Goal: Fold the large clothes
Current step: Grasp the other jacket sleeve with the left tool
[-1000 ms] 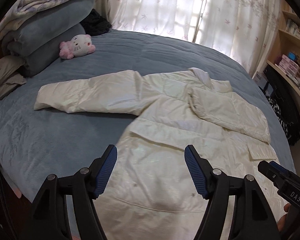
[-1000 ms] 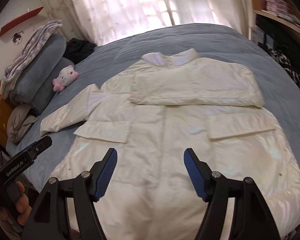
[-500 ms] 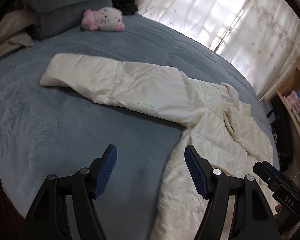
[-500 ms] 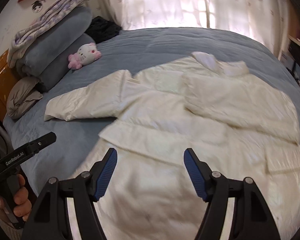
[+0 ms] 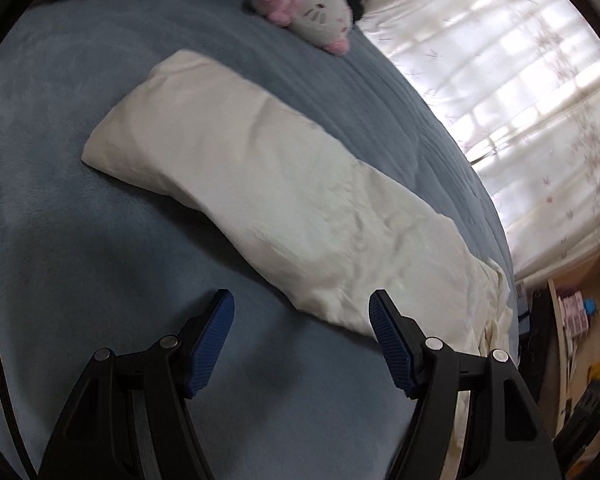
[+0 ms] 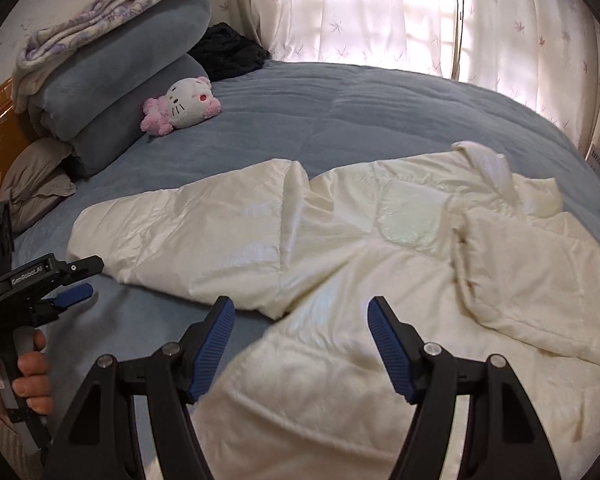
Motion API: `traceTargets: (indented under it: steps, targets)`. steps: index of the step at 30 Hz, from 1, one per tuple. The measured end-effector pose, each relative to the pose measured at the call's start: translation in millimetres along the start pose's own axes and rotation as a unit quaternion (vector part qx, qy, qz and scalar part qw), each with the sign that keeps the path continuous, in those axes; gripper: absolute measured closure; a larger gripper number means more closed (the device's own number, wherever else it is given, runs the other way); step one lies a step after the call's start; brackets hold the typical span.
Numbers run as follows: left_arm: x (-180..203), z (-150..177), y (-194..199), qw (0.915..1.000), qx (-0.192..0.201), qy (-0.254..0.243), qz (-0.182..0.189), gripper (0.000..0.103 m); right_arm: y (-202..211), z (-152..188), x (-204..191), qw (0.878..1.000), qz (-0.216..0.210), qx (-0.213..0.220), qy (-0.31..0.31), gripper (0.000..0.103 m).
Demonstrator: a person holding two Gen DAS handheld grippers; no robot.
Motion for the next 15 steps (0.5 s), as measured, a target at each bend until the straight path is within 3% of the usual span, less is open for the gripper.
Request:
traceTargets:
  steps: [7,10,12,15]
  targets:
    - [-20.3,-27.6,-24.6,0.999,0.024,0.038,0.009,0.035,-27.0,3.7,-10.1,1.0,-0.008,-0.017,-0.013,0.034]
    - [-20.5,-30.4,-31.7,0.999,0.036,0.023,-0.012,0.045,-35.2,11.3,-9.2,0.999,-0.008,-0.028,-0.018,0.034]
    - [-16.4,-29.6,-36.5,0.9987,0.043,0.006,-0.027,0.073,-38.9,15.5,-6.0,0.999,-0.01,-0.035,-0.026,0.034]
    - [-12.0,-35.9,-36.7,0.9987,0.046,0.007,-0.022,0.096,-39.7,20.3,0.1,0.998,-0.018,-0.044,-0.043,0.034]
Point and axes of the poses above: each gripper's, at about its wrist camera, not at the fingertips, and y roughly against the way its jaws point, x to its right, z to its underside, the point moved 10 cm from there along -y, roughly the way its jaws point, and after that the axes turned 9 degrees about z, right-handed, at the moved point
